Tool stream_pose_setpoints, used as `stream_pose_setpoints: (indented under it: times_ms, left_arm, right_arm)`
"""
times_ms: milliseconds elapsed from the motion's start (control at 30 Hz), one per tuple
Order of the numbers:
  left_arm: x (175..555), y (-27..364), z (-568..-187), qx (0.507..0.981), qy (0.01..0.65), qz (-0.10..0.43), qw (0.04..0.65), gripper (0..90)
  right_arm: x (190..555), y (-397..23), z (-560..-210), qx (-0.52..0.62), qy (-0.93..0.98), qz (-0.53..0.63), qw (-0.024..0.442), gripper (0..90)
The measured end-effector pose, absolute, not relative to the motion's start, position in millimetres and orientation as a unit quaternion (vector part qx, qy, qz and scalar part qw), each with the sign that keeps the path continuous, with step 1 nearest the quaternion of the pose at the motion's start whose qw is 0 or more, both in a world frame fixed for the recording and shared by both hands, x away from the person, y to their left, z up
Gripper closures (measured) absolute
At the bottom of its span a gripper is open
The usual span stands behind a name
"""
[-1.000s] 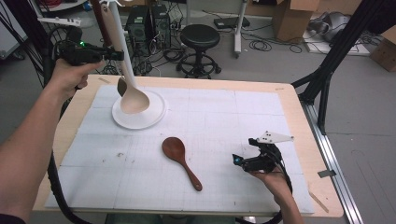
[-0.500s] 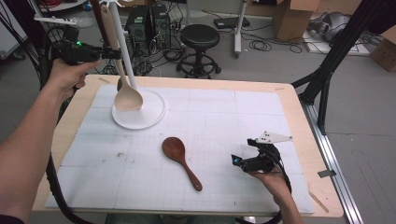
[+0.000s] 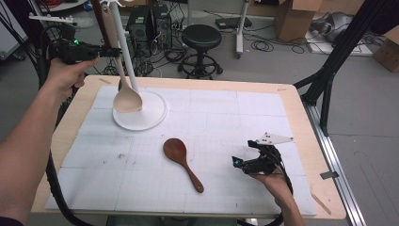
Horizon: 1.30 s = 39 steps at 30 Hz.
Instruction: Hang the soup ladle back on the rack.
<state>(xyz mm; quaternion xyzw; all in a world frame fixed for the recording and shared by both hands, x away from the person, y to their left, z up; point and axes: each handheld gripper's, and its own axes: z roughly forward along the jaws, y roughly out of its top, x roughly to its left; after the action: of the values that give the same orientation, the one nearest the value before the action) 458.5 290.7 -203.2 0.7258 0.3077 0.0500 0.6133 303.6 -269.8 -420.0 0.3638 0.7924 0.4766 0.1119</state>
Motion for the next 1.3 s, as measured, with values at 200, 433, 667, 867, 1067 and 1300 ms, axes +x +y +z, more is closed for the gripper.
stream_pose_setpoints:
  times_ms: [200, 433, 667, 867, 1067, 1300]
  left_arm:
    - [461.7, 289.8, -204.9, 0.721, 0.316, 0.049, 0.615, 72.8]
    - [457.6, 290.7, -203.4, 0.724, 0.324, 0.07, 0.605, 68.8]
    - [449.5, 293.7, -203.5, 0.733, 0.327, 0.094, 0.589, 63.6]
    - [444.2, 297.0, -202.3, 0.732, 0.326, 0.097, 0.59, 64.6]
    - [438.3, 296.7, -197.9, 0.735, 0.314, 0.097, 0.593, 71.1]
    - [432.6, 295.7, -191.0, 0.74, 0.308, 0.101, 0.59, 78.3]
  right_arm:
    - [303.7, -269.0, -420.6, 0.363, 0.793, 0.477, 0.11, 0.9]
    - [303.6, -268.3, -420.8, 0.362, 0.793, 0.477, 0.109, 0.8]
    - [303.5, -268.1, -420.7, 0.361, 0.794, 0.477, 0.11, 0.9]
    - [303.2, -269.9, -419.6, 0.362, 0.792, 0.479, 0.113, 0.8]
    - [303.2, -271.6, -418.7, 0.363, 0.79, 0.48, 0.114, 0.8]
    - [303.8, -272.5, -418.6, 0.365, 0.788, 0.483, 0.113, 0.8]
